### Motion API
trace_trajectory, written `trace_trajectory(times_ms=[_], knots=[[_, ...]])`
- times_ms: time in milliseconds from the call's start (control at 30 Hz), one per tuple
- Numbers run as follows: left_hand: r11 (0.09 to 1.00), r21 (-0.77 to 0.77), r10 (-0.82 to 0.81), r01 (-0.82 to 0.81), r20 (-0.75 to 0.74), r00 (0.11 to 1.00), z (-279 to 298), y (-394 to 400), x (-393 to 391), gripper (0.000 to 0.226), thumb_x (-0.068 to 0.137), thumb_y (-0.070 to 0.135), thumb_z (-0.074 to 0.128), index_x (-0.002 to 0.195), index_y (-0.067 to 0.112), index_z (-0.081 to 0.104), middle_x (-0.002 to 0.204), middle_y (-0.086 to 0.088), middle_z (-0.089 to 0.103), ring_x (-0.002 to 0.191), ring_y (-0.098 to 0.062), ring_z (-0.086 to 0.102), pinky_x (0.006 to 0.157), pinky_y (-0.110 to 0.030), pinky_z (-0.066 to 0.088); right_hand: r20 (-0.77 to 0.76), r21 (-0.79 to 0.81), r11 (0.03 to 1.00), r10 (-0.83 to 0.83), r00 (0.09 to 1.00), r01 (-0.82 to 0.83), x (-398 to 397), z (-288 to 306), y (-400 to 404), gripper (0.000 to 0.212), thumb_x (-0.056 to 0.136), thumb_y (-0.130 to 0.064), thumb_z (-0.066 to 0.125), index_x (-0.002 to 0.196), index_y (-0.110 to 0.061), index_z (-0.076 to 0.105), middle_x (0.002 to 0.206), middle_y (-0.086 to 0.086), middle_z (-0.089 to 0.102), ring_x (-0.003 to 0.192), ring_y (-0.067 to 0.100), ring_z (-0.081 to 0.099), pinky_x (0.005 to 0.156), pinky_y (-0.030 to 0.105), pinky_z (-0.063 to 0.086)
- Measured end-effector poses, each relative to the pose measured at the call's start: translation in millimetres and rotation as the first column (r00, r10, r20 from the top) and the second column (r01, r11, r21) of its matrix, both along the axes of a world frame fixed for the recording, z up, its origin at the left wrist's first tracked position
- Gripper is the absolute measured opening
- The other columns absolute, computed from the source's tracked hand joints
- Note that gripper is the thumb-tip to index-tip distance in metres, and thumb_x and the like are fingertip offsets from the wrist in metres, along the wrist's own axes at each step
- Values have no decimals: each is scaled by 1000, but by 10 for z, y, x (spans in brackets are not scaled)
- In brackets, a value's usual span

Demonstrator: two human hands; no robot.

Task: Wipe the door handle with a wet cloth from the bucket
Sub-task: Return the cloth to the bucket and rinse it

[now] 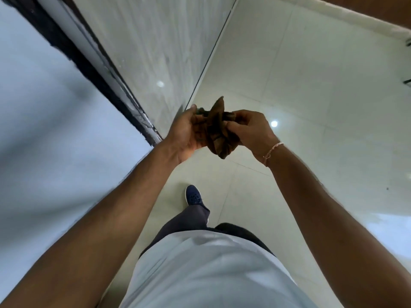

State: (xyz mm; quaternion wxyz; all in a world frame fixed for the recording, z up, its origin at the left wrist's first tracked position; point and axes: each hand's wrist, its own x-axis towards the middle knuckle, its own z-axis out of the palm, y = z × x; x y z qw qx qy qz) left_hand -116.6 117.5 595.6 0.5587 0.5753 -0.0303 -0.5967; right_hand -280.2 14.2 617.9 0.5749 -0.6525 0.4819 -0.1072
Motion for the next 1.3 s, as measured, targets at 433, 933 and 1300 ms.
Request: trace_trajectory(times_ms=[433,933,1300], knots=[[985,144,42,-90,308,951,-160,-1131,152,41,112,55,44,104,22,67,104,1,75,107,-22,70,92,-38,53,-167,-325,941,41,985,-95,231,72,-1176,27,91,-18,68,112,-29,81,103,-6,79,98,17,71,92,30,60],[960,59,265,-275,135,955,-67,-1489,311,38,96,33,81,121,7,68,120,-15,80,115,-30,77,103,-56,62,94,608,793,-122,988,40,842,-162,-2152,23,102,-21,70,120,-8,74,123,16,77,111,37,77,86,50,67],[932,185,286,-312,154,946,-464,-1407,784,15,99,29,79,100,17,70,99,-6,82,86,-18,80,63,-32,65,41,752,658,11,999,-38,1234,-590,-2024,31,99,-7,67,131,-5,65,114,14,73,93,26,75,81,34,65]])
